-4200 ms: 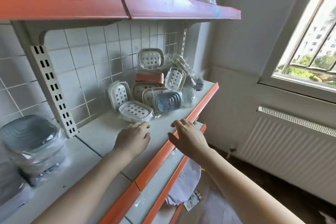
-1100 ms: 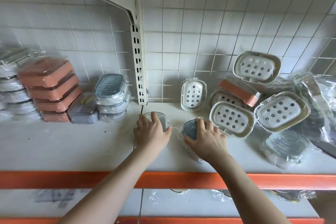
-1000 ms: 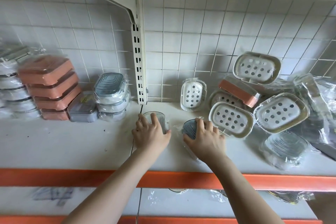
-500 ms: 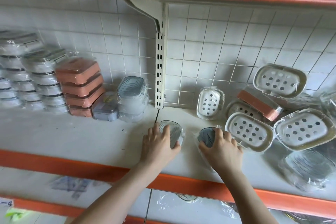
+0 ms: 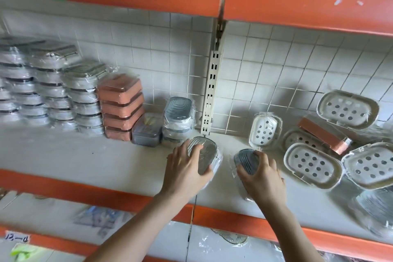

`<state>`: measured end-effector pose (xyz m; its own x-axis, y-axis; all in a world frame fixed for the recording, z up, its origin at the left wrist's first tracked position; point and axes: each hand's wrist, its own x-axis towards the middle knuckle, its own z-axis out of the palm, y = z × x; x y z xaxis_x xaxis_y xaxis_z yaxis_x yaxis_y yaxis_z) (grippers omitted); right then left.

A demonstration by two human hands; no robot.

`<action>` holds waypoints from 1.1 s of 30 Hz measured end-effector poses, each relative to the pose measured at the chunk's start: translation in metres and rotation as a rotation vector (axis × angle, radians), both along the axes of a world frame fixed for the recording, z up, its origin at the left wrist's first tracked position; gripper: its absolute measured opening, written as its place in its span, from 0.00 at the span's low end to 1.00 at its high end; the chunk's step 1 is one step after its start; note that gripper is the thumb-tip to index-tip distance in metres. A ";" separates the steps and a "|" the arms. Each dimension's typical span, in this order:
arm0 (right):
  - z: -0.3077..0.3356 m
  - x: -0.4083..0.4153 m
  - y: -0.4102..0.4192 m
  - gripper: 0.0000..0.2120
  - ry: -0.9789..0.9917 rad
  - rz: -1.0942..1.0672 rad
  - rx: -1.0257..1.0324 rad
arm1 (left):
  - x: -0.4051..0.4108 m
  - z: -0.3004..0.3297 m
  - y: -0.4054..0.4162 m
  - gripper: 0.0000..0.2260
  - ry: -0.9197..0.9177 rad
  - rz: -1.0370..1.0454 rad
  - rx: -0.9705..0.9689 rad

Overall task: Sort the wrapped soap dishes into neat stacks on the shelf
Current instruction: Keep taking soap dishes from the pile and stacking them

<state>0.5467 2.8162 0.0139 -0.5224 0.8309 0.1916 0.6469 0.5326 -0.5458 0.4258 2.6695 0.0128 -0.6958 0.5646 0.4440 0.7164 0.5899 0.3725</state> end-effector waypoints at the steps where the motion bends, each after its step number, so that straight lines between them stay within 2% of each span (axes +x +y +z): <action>1: 0.002 -0.006 -0.008 0.30 0.002 0.012 0.002 | -0.006 -0.002 -0.008 0.25 0.002 0.006 0.000; 10: 0.013 -0.074 -0.078 0.28 -0.012 0.133 0.004 | -0.067 -0.007 -0.085 0.23 -0.020 0.067 -0.052; 19: -0.001 -0.124 -0.128 0.29 -0.063 0.175 -0.020 | -0.116 -0.014 -0.138 0.25 -0.021 0.144 -0.173; 28: -0.015 -0.145 -0.139 0.29 -0.052 0.051 -0.041 | -0.142 -0.024 -0.158 0.23 -0.006 0.141 -0.197; 33: -0.019 -0.153 -0.148 0.29 -0.091 -0.005 0.044 | -0.143 -0.028 -0.160 0.22 0.045 0.129 -0.207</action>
